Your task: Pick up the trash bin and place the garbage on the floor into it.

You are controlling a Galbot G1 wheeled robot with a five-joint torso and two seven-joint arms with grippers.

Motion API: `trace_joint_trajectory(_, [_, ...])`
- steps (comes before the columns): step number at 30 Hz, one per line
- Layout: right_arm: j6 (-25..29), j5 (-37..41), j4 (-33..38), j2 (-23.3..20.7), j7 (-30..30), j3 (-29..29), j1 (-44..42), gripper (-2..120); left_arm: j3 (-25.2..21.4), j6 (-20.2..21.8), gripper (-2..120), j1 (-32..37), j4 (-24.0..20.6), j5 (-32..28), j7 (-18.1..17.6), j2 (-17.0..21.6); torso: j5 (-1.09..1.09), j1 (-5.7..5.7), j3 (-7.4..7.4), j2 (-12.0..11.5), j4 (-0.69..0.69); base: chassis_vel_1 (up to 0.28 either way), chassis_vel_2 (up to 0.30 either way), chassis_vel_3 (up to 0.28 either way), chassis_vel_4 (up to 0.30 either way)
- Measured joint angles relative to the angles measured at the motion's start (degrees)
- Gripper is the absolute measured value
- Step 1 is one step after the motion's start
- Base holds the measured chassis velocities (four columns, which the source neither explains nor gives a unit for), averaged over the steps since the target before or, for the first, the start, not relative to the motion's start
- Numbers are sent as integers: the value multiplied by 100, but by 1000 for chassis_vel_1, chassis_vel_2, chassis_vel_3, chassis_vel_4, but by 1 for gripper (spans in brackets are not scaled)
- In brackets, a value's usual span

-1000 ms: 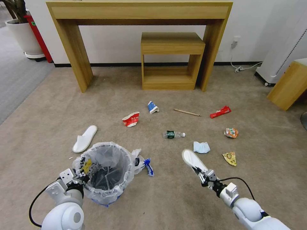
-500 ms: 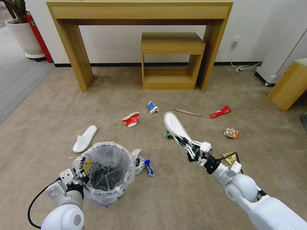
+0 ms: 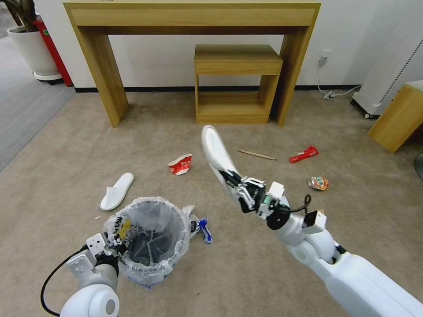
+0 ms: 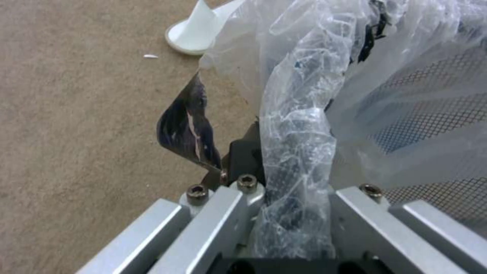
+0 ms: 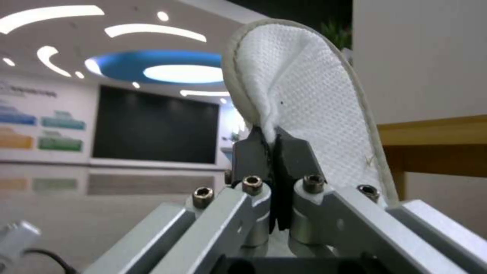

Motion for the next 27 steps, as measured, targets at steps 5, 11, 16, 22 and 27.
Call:
trace_joint_trajectory(5, [36, 272, -240, 192, -214, -619, 456, 0, 7, -16, 1, 78, -73, 73, 30, 0, 0, 0, 0, 0, 0, 0, 0, 0, 0])
trace_joint_trajectory(11, [113, 586, -590, 517, -427, -1375, 1154, 0, 5, -25, 1, 161, -188, 98, 49, 2, -1, 0, 0, 0, 1, 0, 0, 0, 0])
trace_joint_trajectory(16, [114, 678, -812, 751, -575, -1679, 1420, 0, -6, -26, 1, 212, -265, 80, 50, 2, -1, 0, 0, 0, 0, 0, 0, 0, 0])
trace_joint_trajectory(22, [123, 678, -973, 897, -717, -1946, 1588, 0, -41, 59, 1, 262, -408, -228, 41, 2, 0, 0, 0, 0, 0, 0, 0, 0, 0])
trace_joint_trajectory(27, [121, 675, -1028, 810, -743, -2068, 1616, 0, 23, 100, 1, 279, -438, -435, 35, 128, 0, 0, 0, 0, -1, 0, 0, 0, 0])
